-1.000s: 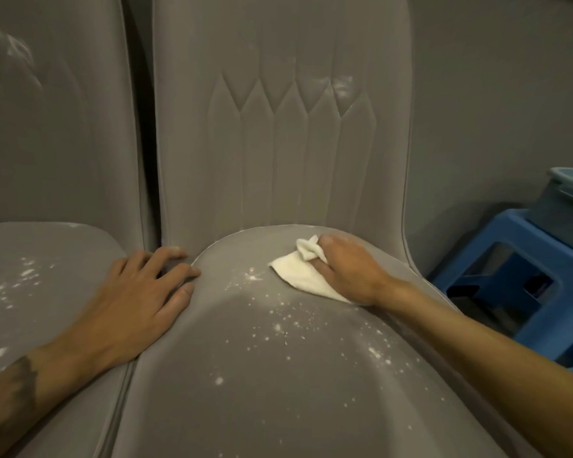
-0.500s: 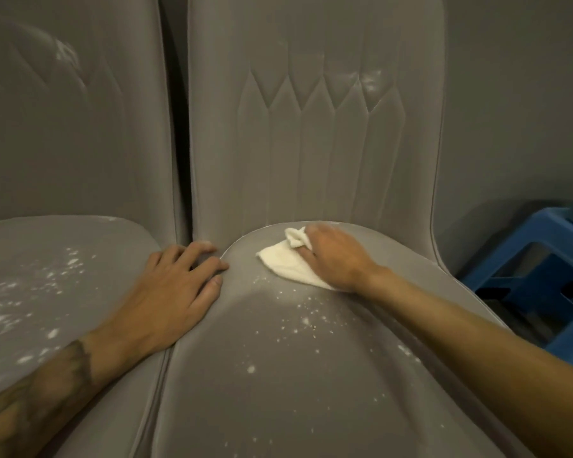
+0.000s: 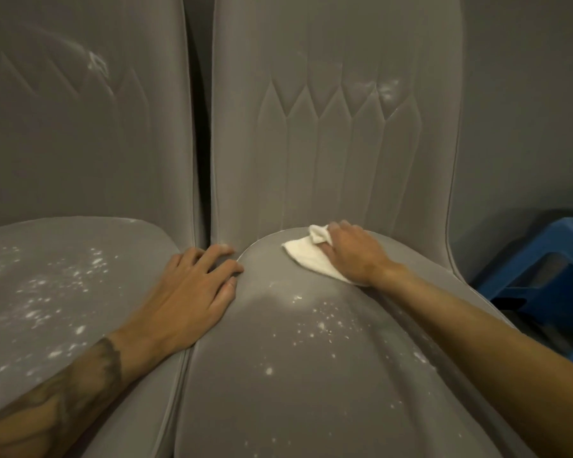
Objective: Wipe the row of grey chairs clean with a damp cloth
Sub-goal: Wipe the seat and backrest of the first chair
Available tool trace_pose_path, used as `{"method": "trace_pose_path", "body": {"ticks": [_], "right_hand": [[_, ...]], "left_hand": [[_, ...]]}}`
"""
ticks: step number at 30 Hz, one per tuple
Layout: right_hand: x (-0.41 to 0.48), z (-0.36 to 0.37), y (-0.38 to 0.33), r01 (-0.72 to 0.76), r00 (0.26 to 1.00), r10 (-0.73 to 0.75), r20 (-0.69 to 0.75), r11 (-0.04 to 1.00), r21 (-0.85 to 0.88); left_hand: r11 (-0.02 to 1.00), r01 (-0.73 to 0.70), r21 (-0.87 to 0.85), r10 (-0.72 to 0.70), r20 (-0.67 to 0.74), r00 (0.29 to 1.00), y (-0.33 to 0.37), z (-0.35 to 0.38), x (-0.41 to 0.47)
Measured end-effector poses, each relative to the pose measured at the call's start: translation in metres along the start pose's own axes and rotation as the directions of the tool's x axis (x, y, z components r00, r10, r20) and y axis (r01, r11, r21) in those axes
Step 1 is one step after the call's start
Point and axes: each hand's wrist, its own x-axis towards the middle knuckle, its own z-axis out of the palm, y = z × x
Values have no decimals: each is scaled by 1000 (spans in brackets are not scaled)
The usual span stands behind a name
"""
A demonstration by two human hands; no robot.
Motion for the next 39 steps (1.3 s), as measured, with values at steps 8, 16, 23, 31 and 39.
{"method": "trace_pose_path", "body": {"ticks": [8, 16, 23, 31, 39], "right_hand": [[-9, 17, -70, 183, 982, -177, -65, 978, 104], [22, 9, -51, -48, 998, 46, -41, 998, -41], [-4, 15, -76, 234, 972, -231, -48, 969, 78], [3, 16, -76, 206, 975, -202, -92, 978, 32], [-6, 6, -61, 435, 899, -436, -41, 900, -26]], "left_hand": [[997, -16, -75, 8, -97, 995, -5, -1, 0], [995, -65, -78, 58, -81, 995, -20, -14, -16], [993, -3, -118, -10, -114, 993, -20, -4, -22], [993, 19, -112, -32, -116, 993, -17, -5, -24], [993, 17, -120, -31, -111, 993, -17, -5, -25]]}}
